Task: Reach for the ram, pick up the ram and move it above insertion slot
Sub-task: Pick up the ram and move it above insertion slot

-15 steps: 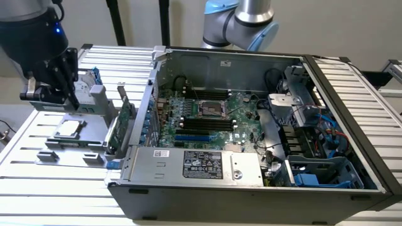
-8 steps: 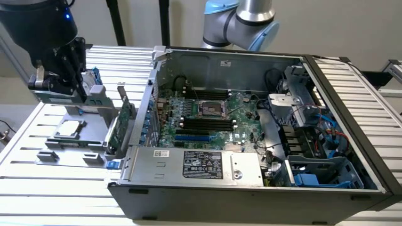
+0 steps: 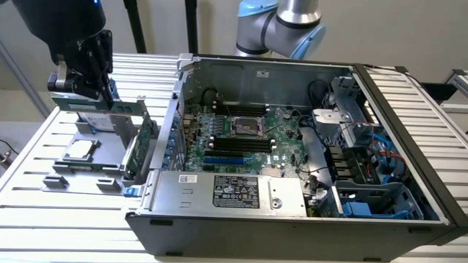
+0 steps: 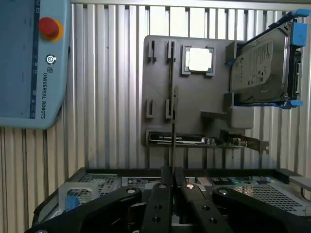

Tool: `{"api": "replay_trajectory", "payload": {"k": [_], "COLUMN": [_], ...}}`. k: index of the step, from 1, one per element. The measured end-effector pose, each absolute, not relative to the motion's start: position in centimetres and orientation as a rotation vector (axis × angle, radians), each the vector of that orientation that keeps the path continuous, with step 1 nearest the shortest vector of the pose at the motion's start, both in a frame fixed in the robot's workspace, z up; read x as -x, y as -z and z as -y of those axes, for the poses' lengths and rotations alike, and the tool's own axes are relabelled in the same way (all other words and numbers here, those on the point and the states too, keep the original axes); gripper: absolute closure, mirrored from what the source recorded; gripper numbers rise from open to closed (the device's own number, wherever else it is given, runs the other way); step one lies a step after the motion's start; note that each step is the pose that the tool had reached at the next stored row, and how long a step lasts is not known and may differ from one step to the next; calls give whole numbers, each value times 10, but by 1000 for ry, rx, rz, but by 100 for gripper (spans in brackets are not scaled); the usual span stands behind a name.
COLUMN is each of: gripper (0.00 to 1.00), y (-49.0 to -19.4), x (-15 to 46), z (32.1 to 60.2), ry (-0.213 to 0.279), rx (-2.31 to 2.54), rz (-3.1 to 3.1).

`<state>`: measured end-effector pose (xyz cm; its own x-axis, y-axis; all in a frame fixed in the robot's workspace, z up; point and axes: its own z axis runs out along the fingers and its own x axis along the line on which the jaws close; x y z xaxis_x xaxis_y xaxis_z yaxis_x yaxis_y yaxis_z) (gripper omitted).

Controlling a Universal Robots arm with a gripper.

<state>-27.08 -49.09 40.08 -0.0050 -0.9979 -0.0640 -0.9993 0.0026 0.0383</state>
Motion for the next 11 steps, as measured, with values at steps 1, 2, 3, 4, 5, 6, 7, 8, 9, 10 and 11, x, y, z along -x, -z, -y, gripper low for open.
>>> {"api": "replay_trajectory", "payload": {"k": [1, 2, 3, 4, 5, 6, 7, 8, 9, 10, 11], "gripper": [87, 87, 87, 87, 87, 87, 87, 87, 87, 87, 87], "y": [-403, -405, -406, -407, -407, -407, -408, -408, -408, -408, -408], "x": [268, 265, 261, 257, 253, 249, 245, 241, 236, 232, 228], "z": [491, 491, 491, 491, 491, 491, 491, 491, 491, 490, 490], "ry": [-115, -117, -120, -123, -127, -132, -137, -141, -146, -150, -154], "rx": [2202, 2201, 2200, 2198, 2196, 2194, 2191, 2189, 2187, 2185, 2183], "rz": [-2210, -2209, -2208, -2206, -2204, -2201, -2199, -2197, -2194, -2192, -2190]}}
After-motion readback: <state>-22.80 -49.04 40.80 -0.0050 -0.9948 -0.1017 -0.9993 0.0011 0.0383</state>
